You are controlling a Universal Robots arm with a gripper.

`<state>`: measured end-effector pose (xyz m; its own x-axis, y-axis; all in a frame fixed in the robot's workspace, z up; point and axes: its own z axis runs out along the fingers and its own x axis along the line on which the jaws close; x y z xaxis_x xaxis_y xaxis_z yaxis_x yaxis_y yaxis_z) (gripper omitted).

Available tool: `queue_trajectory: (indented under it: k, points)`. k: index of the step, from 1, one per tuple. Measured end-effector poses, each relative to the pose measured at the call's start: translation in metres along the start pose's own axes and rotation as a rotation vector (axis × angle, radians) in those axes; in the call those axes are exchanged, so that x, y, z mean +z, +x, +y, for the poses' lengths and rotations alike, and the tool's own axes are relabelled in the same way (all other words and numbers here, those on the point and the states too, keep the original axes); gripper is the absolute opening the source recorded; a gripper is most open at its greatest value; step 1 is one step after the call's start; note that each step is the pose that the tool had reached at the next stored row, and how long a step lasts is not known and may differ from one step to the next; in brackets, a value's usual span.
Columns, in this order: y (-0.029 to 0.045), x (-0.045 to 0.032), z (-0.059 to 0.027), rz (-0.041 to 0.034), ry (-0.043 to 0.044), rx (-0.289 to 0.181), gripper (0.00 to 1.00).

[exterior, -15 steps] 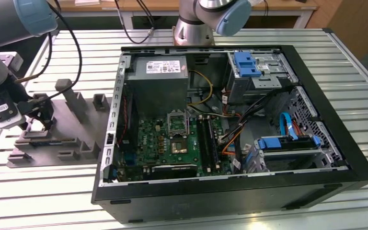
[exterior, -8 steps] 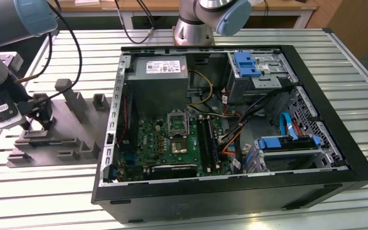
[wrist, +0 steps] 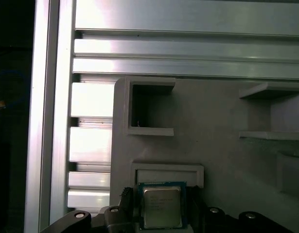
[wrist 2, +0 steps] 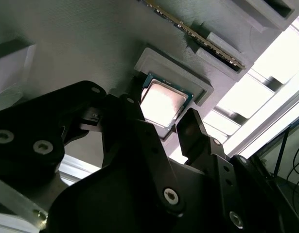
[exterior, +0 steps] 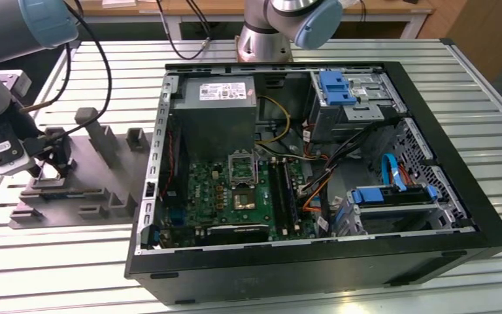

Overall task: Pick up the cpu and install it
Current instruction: 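Pick up the cpu and move it towards the insertion slot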

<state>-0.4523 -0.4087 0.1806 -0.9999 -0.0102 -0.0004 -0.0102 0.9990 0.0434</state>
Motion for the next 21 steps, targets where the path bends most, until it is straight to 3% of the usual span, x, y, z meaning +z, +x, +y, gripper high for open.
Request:
queue_trajectory:
  k: [21]
  points:
    - [-0.0004, -0.0012, 0.0000, 0.0003, -0.0008, 0.000, 0.55]
